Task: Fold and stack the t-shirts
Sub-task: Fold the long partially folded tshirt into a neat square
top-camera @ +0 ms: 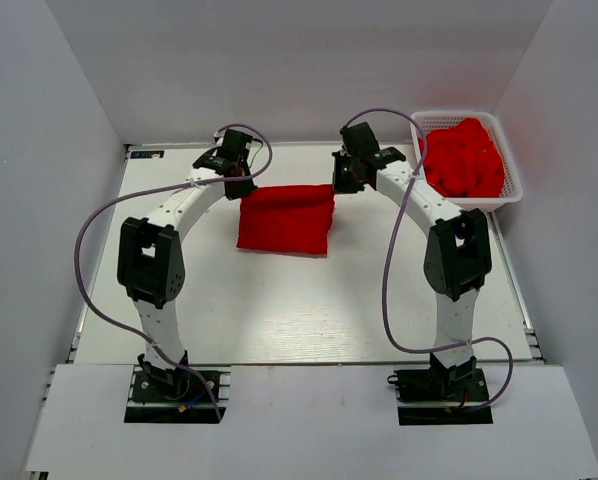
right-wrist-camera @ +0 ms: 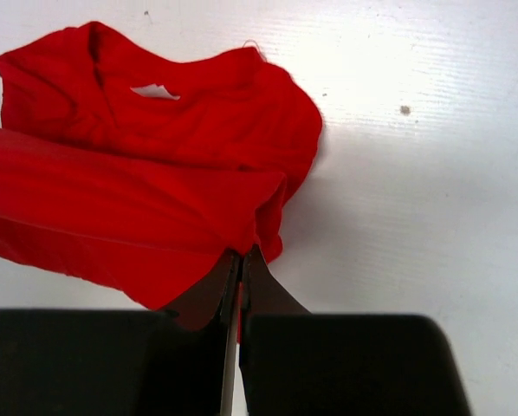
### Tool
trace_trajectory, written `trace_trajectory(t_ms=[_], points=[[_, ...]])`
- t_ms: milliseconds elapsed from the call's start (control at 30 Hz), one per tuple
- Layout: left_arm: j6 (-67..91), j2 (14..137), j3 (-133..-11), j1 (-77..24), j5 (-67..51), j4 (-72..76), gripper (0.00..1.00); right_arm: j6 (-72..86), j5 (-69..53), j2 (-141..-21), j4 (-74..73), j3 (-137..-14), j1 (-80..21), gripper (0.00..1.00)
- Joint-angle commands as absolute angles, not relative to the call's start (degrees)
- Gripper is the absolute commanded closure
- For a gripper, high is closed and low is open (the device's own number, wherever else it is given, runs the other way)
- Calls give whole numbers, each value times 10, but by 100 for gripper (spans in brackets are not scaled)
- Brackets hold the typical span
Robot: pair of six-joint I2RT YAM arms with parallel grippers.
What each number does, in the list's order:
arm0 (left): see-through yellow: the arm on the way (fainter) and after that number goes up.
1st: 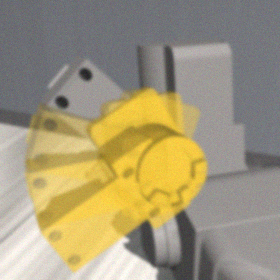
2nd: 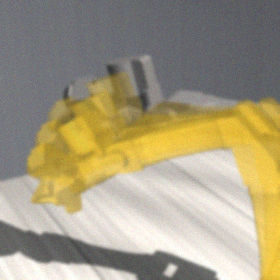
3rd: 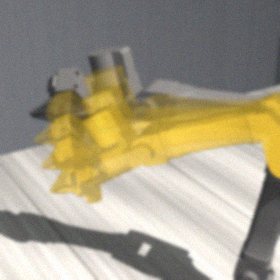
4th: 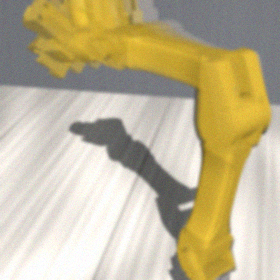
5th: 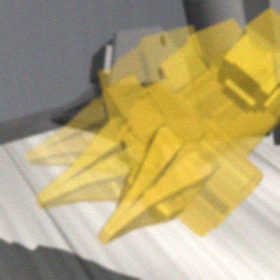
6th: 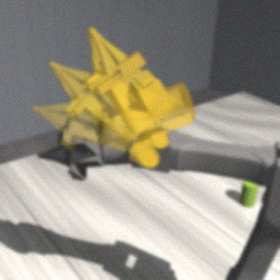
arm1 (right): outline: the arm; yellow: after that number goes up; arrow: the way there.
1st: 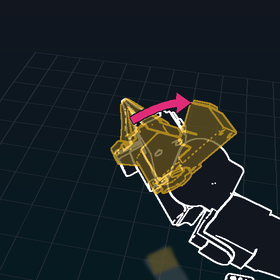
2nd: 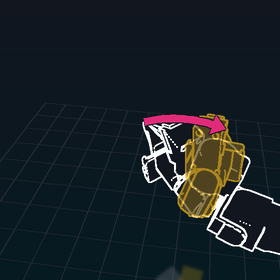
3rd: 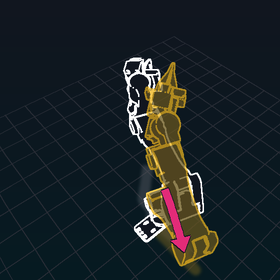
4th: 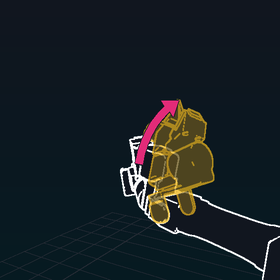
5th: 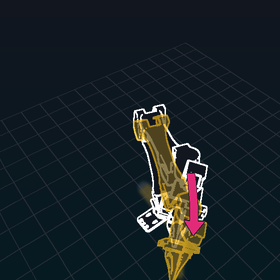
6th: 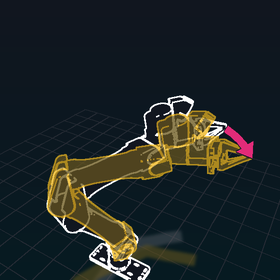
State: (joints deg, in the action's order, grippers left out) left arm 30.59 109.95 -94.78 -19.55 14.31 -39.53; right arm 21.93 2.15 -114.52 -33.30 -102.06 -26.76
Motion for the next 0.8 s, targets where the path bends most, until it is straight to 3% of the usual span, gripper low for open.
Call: trace_trajectory(t_ms=[0, 300, 333, 367, 400, 433, 500, 633, 667, 767], points=[[282, 1106, -977, -173, 146, -366, 100, 205, 22, -1164, -345, -1064, -244, 100], [244, 1164, -1000, -167, 97, -303, 98, 219, 5, -1213, -338, -1092, -223, 100], [239, 1172, -1000, -167, 89, -291, 95, 221, -15, -1215, -334, -1092, -221, 100], [239, 1172, -1000, -167, 89, -285, 80, 221, -21, -1222, -323, -1092, -220, 100], [232, 1178, -1000, -162, 80, -278, 70, 218, -26, -1226, -319, -1097, -217, 95], [232, 1178, -1000, -162, 80, -266, 38, 219, -32, -1233, -317, -1099, -215, 76], [232, 1178, -1000, -162, 80, -248, 0, 219, -33, -1249, -318, -1125, -213, 54], [212, 1167, -1013, -156, 55, -234, 0, 216, -41, -1248, -322, -1151, -207, 28], [212, 1167, -1013, -156, 55, -234, 0, 215, -40, -1245, -322, -1146, -207, 10], [199, 1144, -1002, -156, 45, -229, 0, 205, -39, -1211, -306, -1112, -209, 10]])
